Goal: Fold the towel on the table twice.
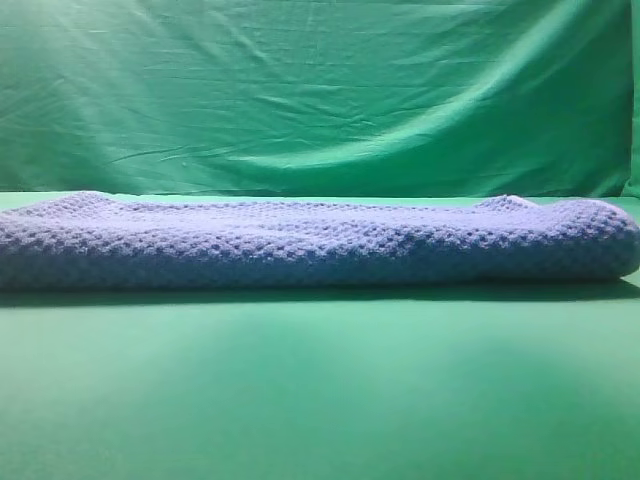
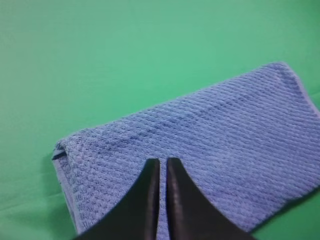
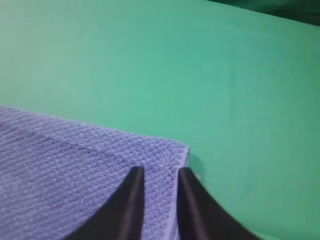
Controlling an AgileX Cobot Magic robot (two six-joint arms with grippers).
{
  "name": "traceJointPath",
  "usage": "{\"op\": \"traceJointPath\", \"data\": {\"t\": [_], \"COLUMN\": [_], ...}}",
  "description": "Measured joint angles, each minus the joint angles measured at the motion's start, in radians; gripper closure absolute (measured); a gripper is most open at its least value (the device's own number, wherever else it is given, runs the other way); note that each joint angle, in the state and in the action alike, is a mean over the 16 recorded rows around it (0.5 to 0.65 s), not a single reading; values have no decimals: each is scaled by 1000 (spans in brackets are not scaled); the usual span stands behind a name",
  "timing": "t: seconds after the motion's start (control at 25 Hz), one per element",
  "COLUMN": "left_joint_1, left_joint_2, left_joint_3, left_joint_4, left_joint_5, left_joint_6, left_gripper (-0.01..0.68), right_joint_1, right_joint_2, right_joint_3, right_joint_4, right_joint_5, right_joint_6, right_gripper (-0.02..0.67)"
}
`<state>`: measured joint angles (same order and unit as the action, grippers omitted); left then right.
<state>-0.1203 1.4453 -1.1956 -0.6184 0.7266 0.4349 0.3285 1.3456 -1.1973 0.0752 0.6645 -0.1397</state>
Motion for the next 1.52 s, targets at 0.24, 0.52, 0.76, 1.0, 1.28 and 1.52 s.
{"op": "traceJointPath", "data": {"t": [0.24,0.52,0.76,1.0,1.28,1.52], "left_joint_1": [0,0,0,0,0,0], "left_joint_2": [-194,-484,-770,-1045,-1302,-1422], "left_joint_3": [5,86,222,378,539,656], "left_joint_4": [6,67,188,310,378,390], "left_joint_5": [113,186,210,217,188,126], "left_joint_6": [-16,-73,-151,-220,-263,-294], "left_gripper": [667,673,673,673,673,673], "right_joint_1": [0,0,0,0,0,0], "right_joint_2": [-205,-437,-627,-820,-1040,-1202], "right_joint_3": [0,2,48,174,386,548], "right_joint_4": [8,19,24,27,42,62], "right_joint_5": [148,311,379,353,255,148], "right_joint_6": [5,11,6,-3,-12,-17], "right_gripper": [643,649,649,649,649,649]}}
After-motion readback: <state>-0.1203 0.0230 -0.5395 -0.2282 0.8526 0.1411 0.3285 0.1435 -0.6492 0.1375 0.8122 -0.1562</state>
